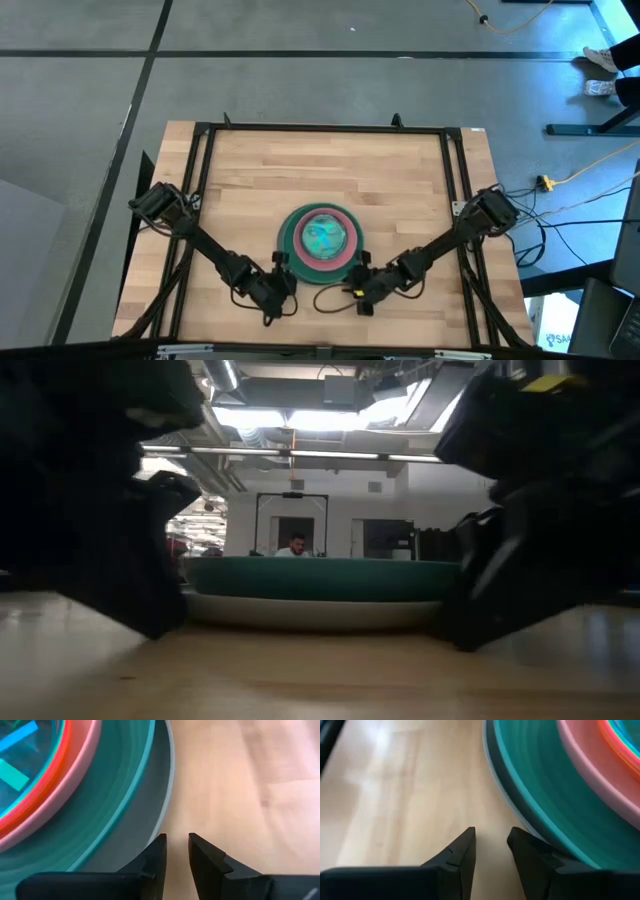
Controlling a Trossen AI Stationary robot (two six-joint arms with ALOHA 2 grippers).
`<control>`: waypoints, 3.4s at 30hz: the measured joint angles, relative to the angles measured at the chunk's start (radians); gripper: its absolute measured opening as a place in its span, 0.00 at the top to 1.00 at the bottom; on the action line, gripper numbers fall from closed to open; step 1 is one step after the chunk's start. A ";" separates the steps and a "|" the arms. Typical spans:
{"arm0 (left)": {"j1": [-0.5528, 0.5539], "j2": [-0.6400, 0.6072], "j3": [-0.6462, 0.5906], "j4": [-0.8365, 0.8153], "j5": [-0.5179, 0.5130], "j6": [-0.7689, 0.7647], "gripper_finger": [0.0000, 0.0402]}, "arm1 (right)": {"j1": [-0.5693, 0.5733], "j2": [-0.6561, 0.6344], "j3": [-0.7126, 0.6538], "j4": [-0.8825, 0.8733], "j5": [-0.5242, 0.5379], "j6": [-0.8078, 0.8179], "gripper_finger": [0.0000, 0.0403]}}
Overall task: Stack plastic plates
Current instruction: Move the stack of plates to the center of the table, then return to Home Position
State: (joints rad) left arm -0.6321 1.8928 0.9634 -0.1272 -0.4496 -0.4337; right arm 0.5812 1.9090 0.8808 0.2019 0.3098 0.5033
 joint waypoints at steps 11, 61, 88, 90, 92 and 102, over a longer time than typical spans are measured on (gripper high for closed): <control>0.085 0.001 -0.002 -0.022 -0.073 0.080 0.82 | -0.096 0.000 0.000 -0.020 0.007 -0.096 0.68; 0.570 -1.669 -0.909 0.261 0.179 0.402 1.00 | -0.668 -1.395 -0.778 0.127 -0.382 -0.367 0.96; 0.569 -1.880 -0.956 0.180 0.175 0.309 1.00 | -0.666 -1.836 -0.872 -0.187 -0.301 -0.298 0.99; 0.569 -1.877 -0.956 0.180 0.171 0.308 1.00 | -0.666 -1.832 -0.872 -0.187 -0.303 -0.300 0.99; 0.569 -1.875 -0.956 0.180 0.177 0.309 1.00 | -0.666 -1.834 -0.872 -0.186 -0.302 -0.299 0.99; 0.569 -1.875 -0.956 0.180 0.179 0.312 1.00 | -0.666 -1.832 -0.872 -0.188 -0.302 -0.299 0.99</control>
State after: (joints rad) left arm -0.0635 0.0174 0.0074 0.0528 -0.2710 -0.1221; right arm -0.0853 0.0765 0.0086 0.0143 0.0074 0.2043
